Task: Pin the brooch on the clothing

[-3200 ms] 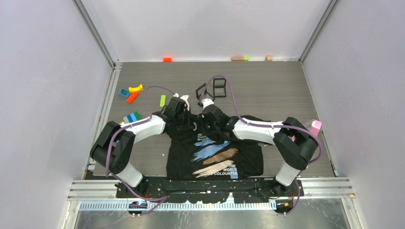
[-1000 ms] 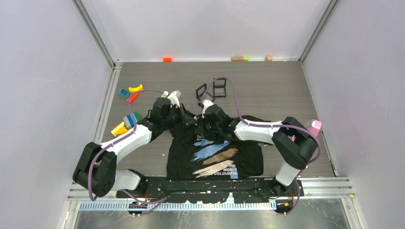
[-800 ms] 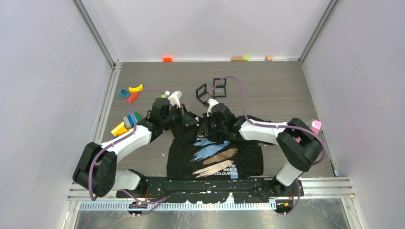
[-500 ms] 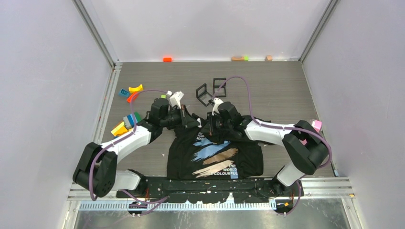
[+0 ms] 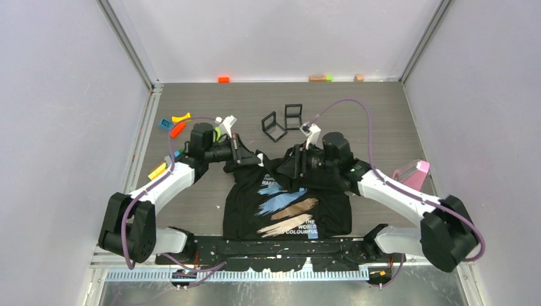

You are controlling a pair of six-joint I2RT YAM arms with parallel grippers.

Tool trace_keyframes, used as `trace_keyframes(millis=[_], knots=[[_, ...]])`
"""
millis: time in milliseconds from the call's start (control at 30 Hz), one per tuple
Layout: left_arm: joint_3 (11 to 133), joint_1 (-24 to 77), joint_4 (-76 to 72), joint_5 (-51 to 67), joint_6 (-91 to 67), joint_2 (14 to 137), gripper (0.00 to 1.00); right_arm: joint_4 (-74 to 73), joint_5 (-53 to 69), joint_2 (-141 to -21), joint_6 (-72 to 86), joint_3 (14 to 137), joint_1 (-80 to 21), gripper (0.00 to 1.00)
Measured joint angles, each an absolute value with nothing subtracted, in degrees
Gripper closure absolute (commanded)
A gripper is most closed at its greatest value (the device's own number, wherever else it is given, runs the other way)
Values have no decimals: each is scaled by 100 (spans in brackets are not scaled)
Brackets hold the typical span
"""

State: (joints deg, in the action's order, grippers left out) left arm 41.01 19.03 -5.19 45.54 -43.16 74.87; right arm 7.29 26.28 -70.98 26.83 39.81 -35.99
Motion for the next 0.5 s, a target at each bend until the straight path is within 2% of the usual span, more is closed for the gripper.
trace_keyframes(millis=[233,500], knots=[[4989,1623,720,5502,-3778,7697,100,770,3297,-6429,2532,3953,-3380,34],[5468,1623,1739,5833,-2687,7747,100,1422,3430,-6707,2646,3854,-3395,32]])
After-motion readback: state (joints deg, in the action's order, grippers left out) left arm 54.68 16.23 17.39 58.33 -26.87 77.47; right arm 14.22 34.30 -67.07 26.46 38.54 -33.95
